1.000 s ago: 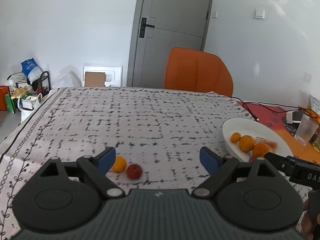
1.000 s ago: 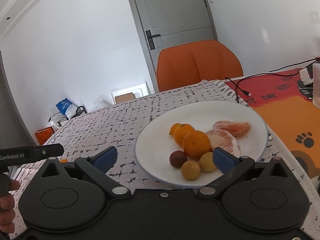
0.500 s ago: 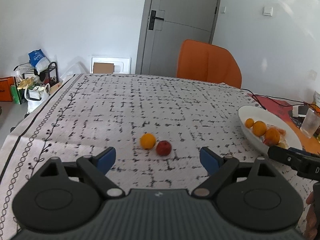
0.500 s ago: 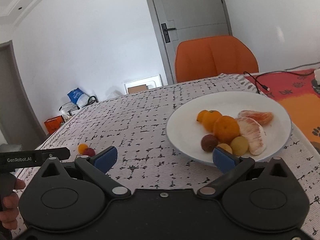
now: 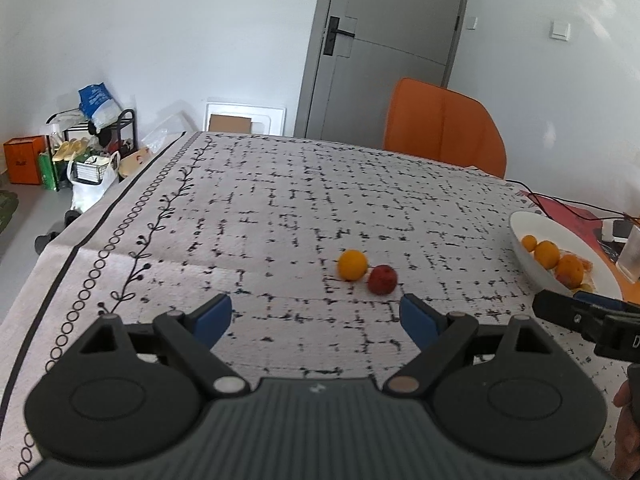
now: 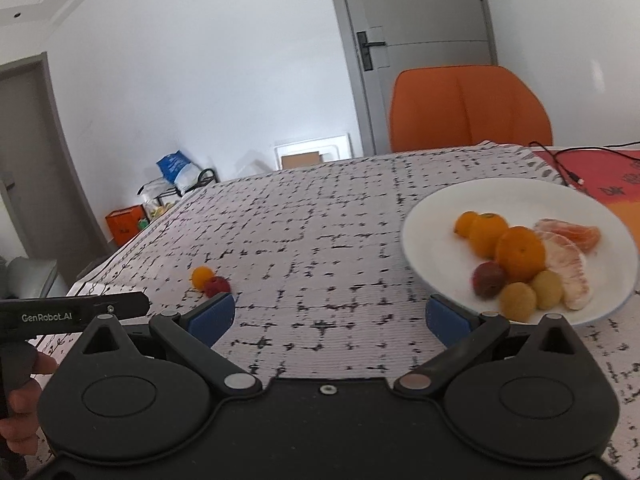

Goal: Organize fruits
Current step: 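Move both open tools to the small tangerine and red fruit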

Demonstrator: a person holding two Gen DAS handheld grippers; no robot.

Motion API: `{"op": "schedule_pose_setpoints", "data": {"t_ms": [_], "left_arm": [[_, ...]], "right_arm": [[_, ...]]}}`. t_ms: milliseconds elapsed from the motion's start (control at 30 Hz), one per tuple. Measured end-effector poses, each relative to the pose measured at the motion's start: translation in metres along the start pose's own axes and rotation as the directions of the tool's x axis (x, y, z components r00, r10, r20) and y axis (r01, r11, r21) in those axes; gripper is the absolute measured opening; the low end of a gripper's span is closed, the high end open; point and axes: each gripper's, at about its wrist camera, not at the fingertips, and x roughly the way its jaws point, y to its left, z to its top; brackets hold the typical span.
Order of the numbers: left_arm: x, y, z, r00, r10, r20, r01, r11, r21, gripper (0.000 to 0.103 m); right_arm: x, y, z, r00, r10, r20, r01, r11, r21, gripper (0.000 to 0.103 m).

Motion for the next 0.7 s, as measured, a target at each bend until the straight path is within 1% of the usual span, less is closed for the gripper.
{"op": "schedule_pose_setpoints", "data": {"t_ms": [300, 533, 600, 700], "left_arm": [[0.003, 0.015, 0.0, 1.0, 0.008, -0.005, -0.008, 1.0, -0.025, 0.09], [0.005, 0.026, 0.001, 1.0, 0.016, 0.002, -0.016, 0.999, -0.047, 0.089], [0.006, 0.03, 0.002, 1.0, 0.016, 0.005, -0.015, 0.998, -0.055, 0.089], [0.007, 0.037, 0.001, 1.0, 0.016, 0.005, -0.016, 0.997, -0.072, 0.087]], "right_arm": [[0.016, 0.017, 0.004, 0.999, 0.041, -0.034, -0.042, 0.999, -0.019, 0.103], [0.03, 0.028, 0.007, 0.996, 0.065, -0.053, -0.069, 0.996, -0.062, 0.101], [0.034, 0.032, 0.008, 0.995, 0.075, -0.062, -0.079, 0.994, -0.072, 0.095], [0.043, 0.041, 0.011, 0.992, 0.095, -0.085, -0.102, 0.991, -0.084, 0.089]]}}
